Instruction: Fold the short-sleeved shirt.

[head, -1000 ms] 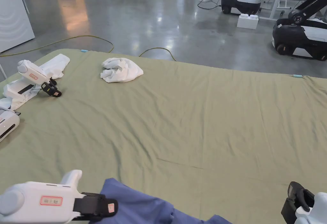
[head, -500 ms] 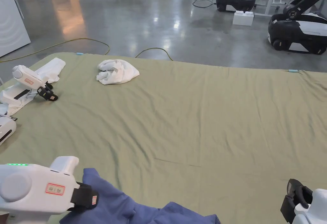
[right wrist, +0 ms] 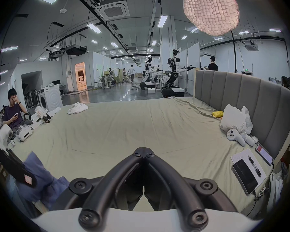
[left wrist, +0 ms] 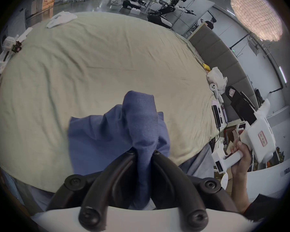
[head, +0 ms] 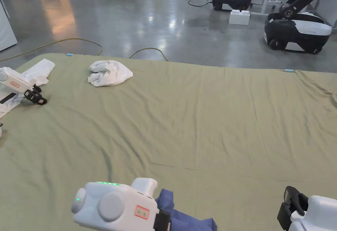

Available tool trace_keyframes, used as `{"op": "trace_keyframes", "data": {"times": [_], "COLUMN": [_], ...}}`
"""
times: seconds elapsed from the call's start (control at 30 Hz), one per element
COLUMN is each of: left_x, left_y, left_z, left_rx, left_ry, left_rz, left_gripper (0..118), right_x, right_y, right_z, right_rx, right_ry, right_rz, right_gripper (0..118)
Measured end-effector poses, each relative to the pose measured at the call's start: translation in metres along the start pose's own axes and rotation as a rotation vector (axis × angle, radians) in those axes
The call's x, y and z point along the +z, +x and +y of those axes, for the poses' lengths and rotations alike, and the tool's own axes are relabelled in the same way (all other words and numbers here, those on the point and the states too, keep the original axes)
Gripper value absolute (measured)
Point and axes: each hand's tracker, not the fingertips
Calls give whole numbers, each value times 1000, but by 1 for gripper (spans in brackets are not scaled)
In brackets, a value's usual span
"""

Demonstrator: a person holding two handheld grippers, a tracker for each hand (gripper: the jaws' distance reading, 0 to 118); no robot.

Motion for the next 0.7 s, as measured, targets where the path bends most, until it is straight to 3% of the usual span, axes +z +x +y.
{"op": "trace_keyframes", "data": {"times": [0.33,0.37,0.43,0.5,0.6,0.7], "left_x": [-63,-61,-54,-43,-25,-17], "left_y": [24,24,24,23,18,10], "left_z": [-6,-6,-6,-7,-4,-4], "left_rx": [44,45,53,68,74,70], "left_ry": [-75,-68,-48,-33,-1,57], "left_rz": [37,35,-35,-106,-147,-147], "left_gripper": [13,18,41,51,50,39], "right_x": [0,0,0,0,1,2], "right_y": [5,6,7,7,9,10], "right_z": [-3,-4,-4,-4,-4,-4], "right_rx": [-1,-3,-3,-2,-3,-6], "right_ry": [-17,-20,-22,-23,-21,-19], "right_rz": [-14,-16,-16,-16,-18,-20], "right_gripper": [0,0,0,0,0,0]}}
